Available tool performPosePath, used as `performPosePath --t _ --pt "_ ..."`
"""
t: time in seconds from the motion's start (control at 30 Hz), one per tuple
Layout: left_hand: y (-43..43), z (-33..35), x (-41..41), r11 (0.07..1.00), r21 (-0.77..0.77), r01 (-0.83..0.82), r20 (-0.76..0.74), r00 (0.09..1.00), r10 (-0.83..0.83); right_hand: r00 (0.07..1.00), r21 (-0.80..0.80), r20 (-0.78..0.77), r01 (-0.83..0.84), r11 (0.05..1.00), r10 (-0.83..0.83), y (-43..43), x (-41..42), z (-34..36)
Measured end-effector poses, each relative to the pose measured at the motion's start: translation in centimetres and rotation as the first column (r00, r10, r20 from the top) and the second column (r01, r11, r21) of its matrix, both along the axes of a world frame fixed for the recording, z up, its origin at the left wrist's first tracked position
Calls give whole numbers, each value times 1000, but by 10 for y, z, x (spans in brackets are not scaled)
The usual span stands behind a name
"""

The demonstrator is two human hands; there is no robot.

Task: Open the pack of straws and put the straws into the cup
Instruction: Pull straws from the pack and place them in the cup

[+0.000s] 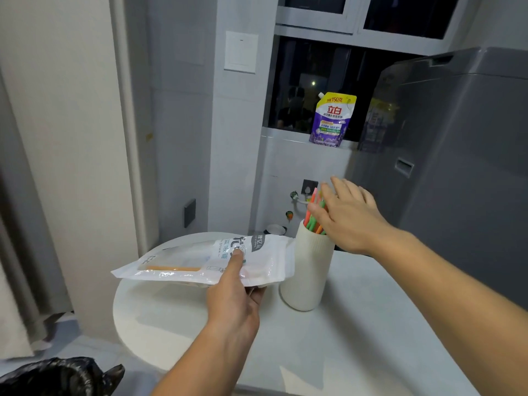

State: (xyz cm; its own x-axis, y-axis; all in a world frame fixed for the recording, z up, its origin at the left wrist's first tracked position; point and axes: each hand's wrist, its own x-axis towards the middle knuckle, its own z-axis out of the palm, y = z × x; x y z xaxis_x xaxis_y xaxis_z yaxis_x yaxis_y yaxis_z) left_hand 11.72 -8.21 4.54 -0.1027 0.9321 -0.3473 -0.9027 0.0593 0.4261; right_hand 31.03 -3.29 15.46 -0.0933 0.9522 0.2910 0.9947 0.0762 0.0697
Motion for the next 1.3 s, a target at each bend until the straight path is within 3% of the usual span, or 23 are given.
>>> performPosePath --t 0.17,0.3,0.37,0.43,0.53,0.6,0.67,0.83,0.97,1.13,1.3 --pt "-1 2 2 1000 15 1 2 1000 -1 992 60 -120 -34 998 41 -4 -3 7" --pt "-3 4 2 999 49 0 -9 1000 0 934 388 -329 0 922 139 -31 -13 17" --pt "-3 6 2 996 94 8 -27 1000 -5 830 554 -479 32 832 287 -55 -26 5" --pt "-4 7 2 990 138 18 -78 997 -7 611 486 -720 107 867 329 -82 -46 -21" --pt "-7 5 6 973 224 48 -209 978 0 132 31 -991 24 999 27 -100 -71 -57" --pt "-12 4 11 954 289 83 -319 948 14 -180 -122 -975 -57 991 -131 -100 -75 -68" --pt "-14 3 14 919 377 112 -397 916 51 -430 -127 -894 -22 992 -124 -97 -77 -72" --pt "-18 3 21 865 464 189 -461 886 54 -736 -172 -666 -10 985 -123 -97 -85 -88" --pt "-21 1 25 874 436 214 -509 860 43 -806 -185 -569 -65 981 -161 -96 -81 -95" --pt "-19 9 22 877 438 199 -610 782 127 -815 -261 -513 -149 954 -268 -99 -75 -103" --pt "-15 18 16 888 448 107 -555 812 182 -650 -343 -666 -170 924 -367 -97 -70 -103"
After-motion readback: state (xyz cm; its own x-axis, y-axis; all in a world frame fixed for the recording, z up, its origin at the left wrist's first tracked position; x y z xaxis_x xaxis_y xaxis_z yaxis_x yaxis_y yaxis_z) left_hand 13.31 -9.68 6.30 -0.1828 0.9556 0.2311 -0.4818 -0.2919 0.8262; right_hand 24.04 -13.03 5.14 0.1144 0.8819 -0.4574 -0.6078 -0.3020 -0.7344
